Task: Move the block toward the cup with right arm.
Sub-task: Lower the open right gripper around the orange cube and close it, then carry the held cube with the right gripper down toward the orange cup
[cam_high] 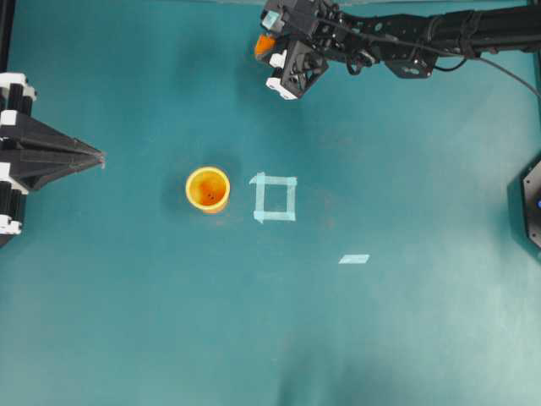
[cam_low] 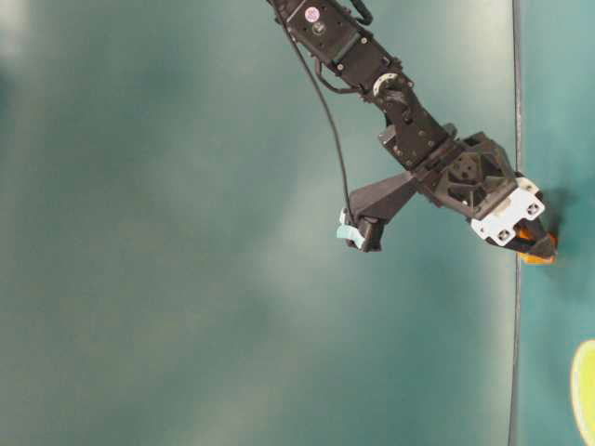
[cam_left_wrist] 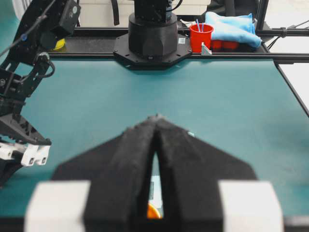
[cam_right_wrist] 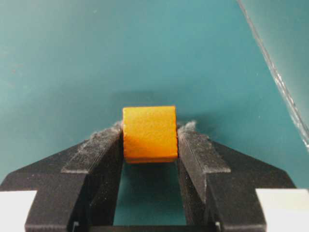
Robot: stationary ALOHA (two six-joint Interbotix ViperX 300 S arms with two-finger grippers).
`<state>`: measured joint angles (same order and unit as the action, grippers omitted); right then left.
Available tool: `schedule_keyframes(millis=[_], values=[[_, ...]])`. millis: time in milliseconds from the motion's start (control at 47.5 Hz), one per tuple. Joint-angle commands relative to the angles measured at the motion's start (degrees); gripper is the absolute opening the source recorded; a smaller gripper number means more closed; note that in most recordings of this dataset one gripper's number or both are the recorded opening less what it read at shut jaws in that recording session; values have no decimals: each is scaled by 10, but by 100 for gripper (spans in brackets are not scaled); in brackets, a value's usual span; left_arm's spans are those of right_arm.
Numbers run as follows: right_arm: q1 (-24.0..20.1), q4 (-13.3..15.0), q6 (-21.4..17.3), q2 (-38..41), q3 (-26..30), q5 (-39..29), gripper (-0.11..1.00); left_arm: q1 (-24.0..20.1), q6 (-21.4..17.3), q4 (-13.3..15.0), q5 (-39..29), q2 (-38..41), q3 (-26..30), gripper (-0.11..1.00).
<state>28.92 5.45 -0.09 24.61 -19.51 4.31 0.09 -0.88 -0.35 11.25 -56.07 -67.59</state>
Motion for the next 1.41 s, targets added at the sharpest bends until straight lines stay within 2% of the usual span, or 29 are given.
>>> schedule_keyframes(millis=[0,652,1388], values=[[-13,-1,-2,-44,4,-2,40,2,-1,-2,3,3,17,0],[-131,-1,-3,-113,2,-47,40,2,-1,-2,3,3,17,0],[-237,-1,-4,-145,7,-39,40,2,0,-3,3,3,17,0]])
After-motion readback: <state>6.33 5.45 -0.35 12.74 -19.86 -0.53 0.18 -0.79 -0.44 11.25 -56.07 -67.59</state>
